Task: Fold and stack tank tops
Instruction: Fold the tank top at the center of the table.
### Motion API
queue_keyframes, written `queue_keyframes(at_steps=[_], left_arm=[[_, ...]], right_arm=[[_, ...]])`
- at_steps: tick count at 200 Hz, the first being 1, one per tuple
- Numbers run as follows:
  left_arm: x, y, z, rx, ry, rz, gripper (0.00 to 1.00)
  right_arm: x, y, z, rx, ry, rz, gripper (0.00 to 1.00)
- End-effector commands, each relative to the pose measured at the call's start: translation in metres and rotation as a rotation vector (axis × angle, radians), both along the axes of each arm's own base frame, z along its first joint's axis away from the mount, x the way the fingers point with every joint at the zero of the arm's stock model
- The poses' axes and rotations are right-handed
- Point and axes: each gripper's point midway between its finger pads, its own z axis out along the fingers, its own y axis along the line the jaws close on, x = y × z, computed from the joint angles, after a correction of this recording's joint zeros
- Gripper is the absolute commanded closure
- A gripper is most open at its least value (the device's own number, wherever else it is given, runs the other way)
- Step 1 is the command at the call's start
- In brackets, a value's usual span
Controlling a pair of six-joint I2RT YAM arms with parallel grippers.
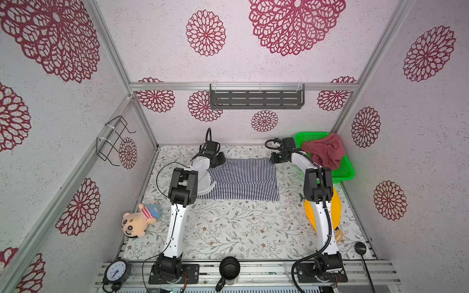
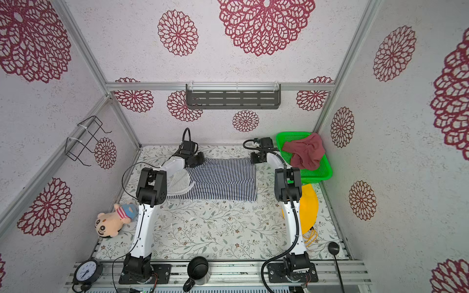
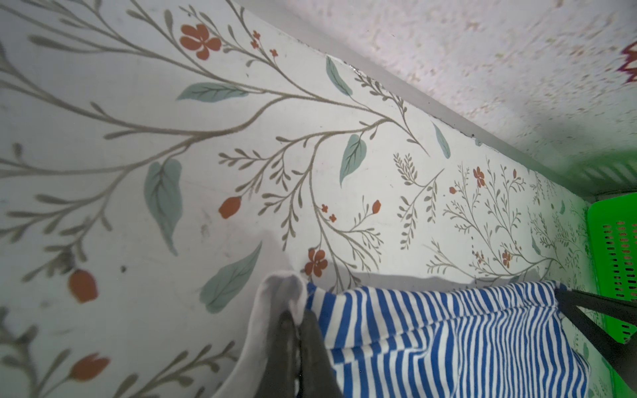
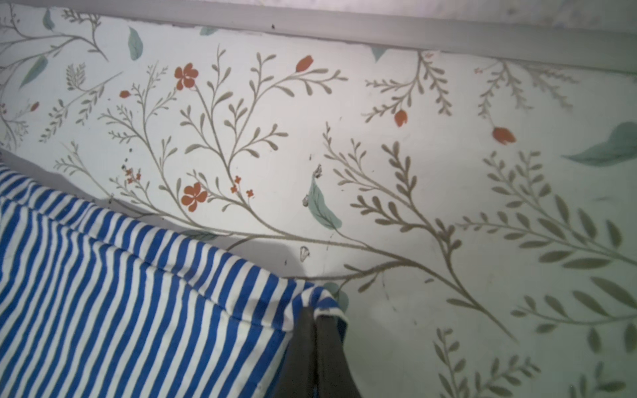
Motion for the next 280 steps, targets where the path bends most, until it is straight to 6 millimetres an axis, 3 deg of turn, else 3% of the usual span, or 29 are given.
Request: queue_keyframes(at_steps=[1,108,166,197,280], left_arm=[[0.006,0.003,0.040,-0.010,-0.069,0.000,1.00],[0.005,0.005,0.078,-0.010,-0.145,-0.005,1.00],[-0.011,0.008,0.098,-0.001,-0.174,-0.019,1.00],[-0.029,0.009,0.103,0.023,-0.170,-0.038,1.00],[-0.098,0.019,0.086,0.103,-0.129,-0.060,1.00]], right_arm=[[0.005,0.010,0.057,-0.013,-0.181,0.119,1.00],[-0.007,0.015,0.098,-0.018,-0.352,0.251,1.00],[-0.030,0.012,0.121,-0.039,-0.437,0.302,1.00],[-0.045,0.007,0.126,-0.039,-0.443,0.321,1.00],[-0.101,0.003,0.113,-0.026,-0.402,0.416,1.00]])
